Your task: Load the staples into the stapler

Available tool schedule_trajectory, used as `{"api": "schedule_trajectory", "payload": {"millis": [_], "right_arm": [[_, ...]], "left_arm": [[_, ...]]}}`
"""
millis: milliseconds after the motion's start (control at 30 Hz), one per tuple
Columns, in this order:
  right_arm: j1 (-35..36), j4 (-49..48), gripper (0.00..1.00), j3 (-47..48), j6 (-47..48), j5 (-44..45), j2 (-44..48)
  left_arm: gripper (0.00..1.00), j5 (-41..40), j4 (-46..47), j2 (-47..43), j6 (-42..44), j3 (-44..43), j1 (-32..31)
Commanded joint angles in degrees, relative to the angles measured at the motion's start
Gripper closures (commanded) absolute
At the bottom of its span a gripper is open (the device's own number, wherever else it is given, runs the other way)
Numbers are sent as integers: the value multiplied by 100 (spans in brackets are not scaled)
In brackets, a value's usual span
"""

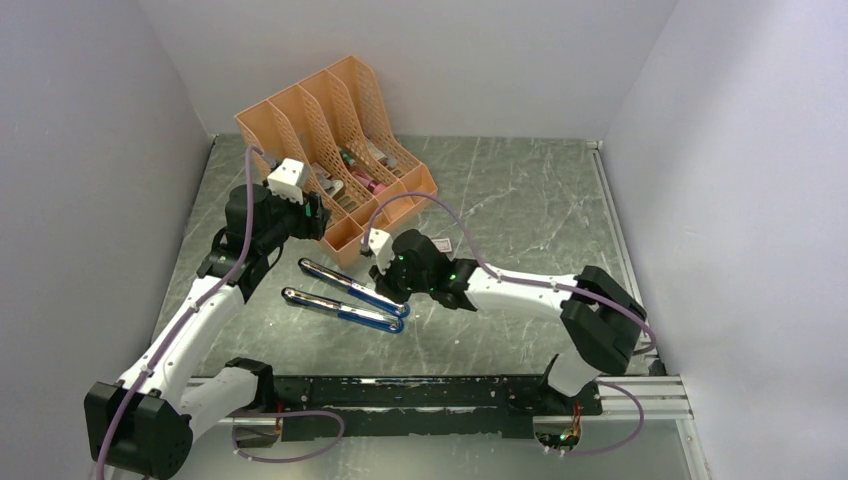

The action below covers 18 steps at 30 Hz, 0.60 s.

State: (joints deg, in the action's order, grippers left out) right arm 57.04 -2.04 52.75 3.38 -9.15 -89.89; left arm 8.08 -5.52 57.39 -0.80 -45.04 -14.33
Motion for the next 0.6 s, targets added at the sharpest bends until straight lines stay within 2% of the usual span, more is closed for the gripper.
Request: {"api": "schedule_trajectory", "payload": {"millis": [0, 367, 567], "right_arm": [[-40, 810, 99, 425, -341, 396, -315], [-58, 1351, 100, 901, -539, 413, -757], [-59, 1313, 100, 913, -583, 465, -801]], "left_arm": [[30, -119, 81, -20, 62, 65, 59], [31, -183, 84, -28, 96, 82, 61], [31, -285, 60, -38, 89, 83, 58]]}}
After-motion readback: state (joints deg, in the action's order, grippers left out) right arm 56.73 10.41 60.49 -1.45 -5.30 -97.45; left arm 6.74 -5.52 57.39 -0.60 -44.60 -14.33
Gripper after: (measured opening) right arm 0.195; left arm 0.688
